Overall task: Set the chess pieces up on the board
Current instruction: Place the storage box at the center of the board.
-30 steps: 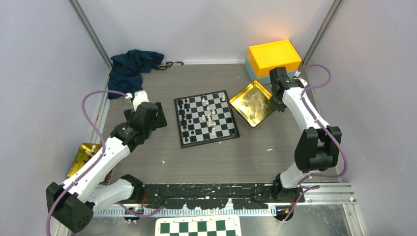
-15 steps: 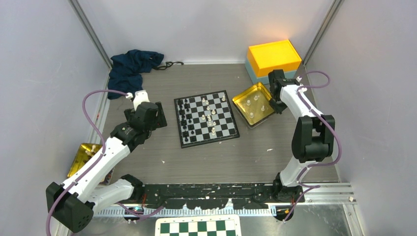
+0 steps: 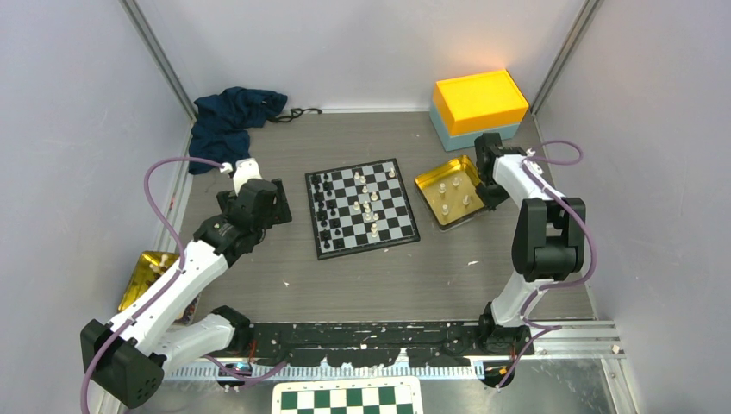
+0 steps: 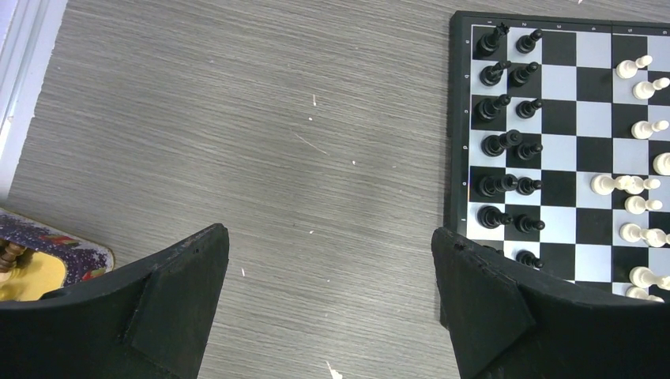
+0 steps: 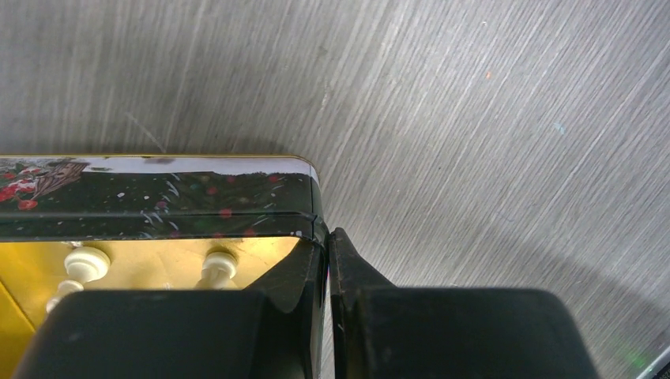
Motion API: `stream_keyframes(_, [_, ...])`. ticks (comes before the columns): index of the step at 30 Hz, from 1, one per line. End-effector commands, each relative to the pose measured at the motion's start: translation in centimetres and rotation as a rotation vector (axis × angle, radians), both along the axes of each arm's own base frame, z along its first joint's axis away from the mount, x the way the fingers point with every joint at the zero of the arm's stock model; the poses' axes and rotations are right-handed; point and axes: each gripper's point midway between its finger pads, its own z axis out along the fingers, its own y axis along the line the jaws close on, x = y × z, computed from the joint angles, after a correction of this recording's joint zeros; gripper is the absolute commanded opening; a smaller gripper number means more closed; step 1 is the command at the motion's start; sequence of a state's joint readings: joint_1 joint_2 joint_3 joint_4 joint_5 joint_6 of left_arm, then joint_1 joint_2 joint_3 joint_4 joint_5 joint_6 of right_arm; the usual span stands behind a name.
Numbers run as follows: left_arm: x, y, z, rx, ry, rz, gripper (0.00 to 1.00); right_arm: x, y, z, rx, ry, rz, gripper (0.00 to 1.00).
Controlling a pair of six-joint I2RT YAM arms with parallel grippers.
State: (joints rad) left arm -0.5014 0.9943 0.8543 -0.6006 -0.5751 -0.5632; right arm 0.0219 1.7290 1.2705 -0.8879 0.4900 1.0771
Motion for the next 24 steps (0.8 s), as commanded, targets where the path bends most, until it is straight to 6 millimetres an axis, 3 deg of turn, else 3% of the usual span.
stream_keyframes(1, [0.3, 0.6, 1.8, 0.004, -0.055, 0.017, 1.0, 1.4, -0.1, 0.1, 0.019, -0.076, -0.05, 0.01])
stream_keyframes(5, [0.4, 0.6, 1.8, 0.005, -0.055, 0.017, 1.0, 1.5, 0.0, -0.4, 0.023, -0.065, -0.048, 0.05])
stream_keyframes(9, [0.4, 0.6, 1.7, 0.008, -0.053, 0.018, 1.0, 1.5, 0.1, -0.8, 0.028, -0.057, -0.039, 0.15])
stream_keyframes(12, [0.3, 0.6, 1.6, 0.01, -0.051, 0.02, 1.0, 1.5, -0.9, -0.9, 0.026, -0.057, -0.056, 0.34])
stream_keyframes(14, [0.3, 0.6, 1.5, 0.011, -0.048, 0.02, 1.0, 1.5, -1.1, -0.8, 0.019, -0.053, -0.052, 0.4])
stream_keyframes(19, [0.4, 0.6, 1.4, 0.011, -0.044, 0.02, 1.0, 1.6, -1.3, -0.1, 0.003, -0.061, -0.036, 0.45])
stream_keyframes(24, [0.6, 0.5, 1.5, 0.006, -0.051, 0.021, 1.0, 2.2, -1.7, 2.2, -0.028, -0.101, -0.003, 0.46])
